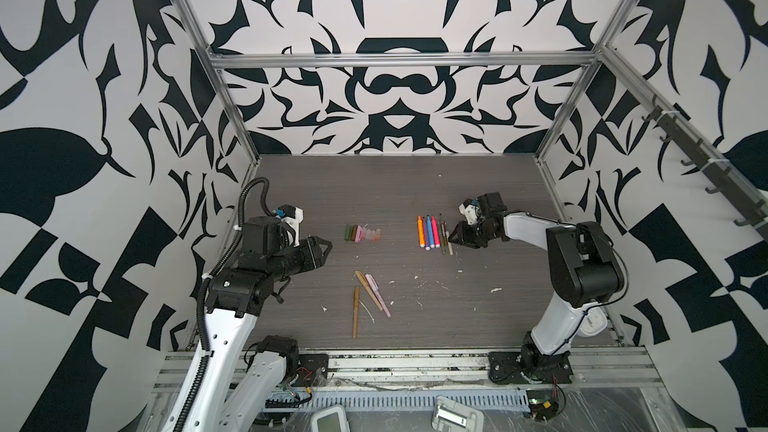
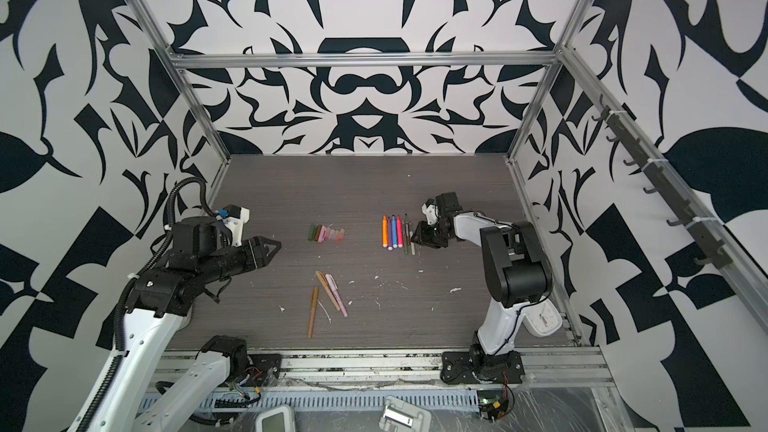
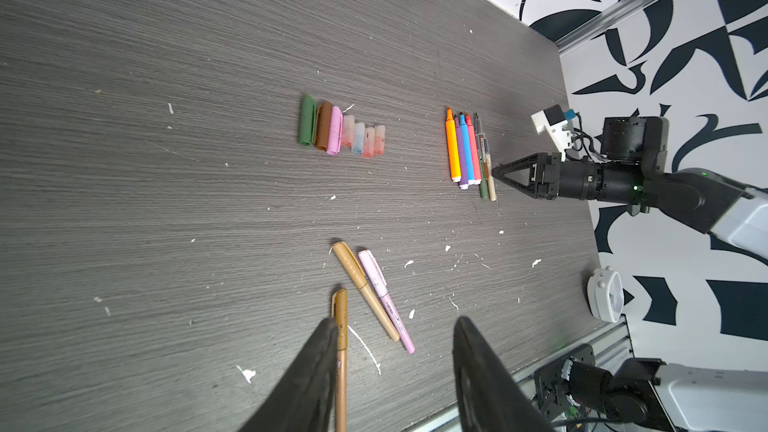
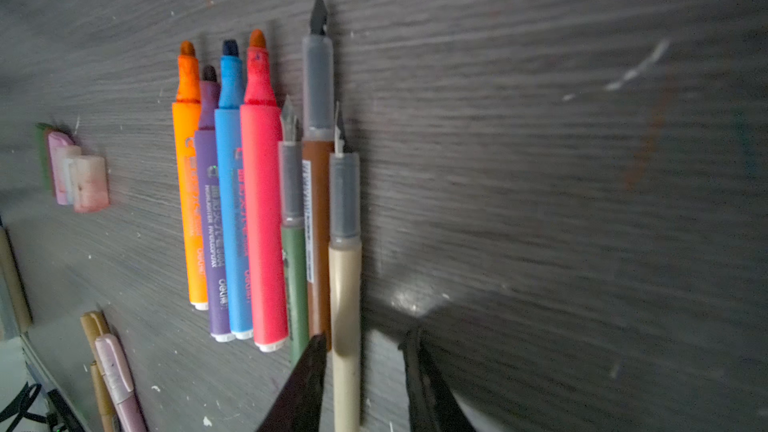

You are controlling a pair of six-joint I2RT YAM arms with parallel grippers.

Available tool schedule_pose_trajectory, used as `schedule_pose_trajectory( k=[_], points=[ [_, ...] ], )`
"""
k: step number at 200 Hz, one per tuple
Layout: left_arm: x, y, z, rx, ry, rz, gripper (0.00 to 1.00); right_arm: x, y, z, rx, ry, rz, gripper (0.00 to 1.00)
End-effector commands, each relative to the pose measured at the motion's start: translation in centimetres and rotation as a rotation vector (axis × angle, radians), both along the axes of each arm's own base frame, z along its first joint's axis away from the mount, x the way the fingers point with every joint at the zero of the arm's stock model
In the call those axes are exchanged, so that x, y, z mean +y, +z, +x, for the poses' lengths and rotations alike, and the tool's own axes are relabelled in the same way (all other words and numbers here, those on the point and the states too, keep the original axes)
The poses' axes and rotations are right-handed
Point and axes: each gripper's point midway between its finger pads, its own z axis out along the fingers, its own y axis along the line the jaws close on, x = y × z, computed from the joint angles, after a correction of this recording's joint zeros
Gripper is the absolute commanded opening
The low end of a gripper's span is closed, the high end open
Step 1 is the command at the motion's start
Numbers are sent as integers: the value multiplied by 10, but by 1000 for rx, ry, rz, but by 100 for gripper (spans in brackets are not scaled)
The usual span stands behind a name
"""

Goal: Open the pen caps
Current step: 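Carry the uncapped cream pen to the uncapped marker group while the left arm withdraws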

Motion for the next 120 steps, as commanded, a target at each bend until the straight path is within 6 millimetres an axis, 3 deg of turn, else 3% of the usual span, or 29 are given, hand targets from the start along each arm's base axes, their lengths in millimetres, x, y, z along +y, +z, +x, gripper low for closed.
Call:
schedule_pose_trajectory(
  k=[1, 46, 120],
  points=[
    [2, -4, 0, 10, 9, 6, 48, 1, 9, 6, -18, 6, 0, 36],
    [2, -6, 1, 19, 11, 8, 48, 2, 19, 11, -28, 3, -2, 23],
    [1, -10, 2, 35, 11, 9, 48, 10, 12, 12, 0, 20, 49, 27]
  ],
)
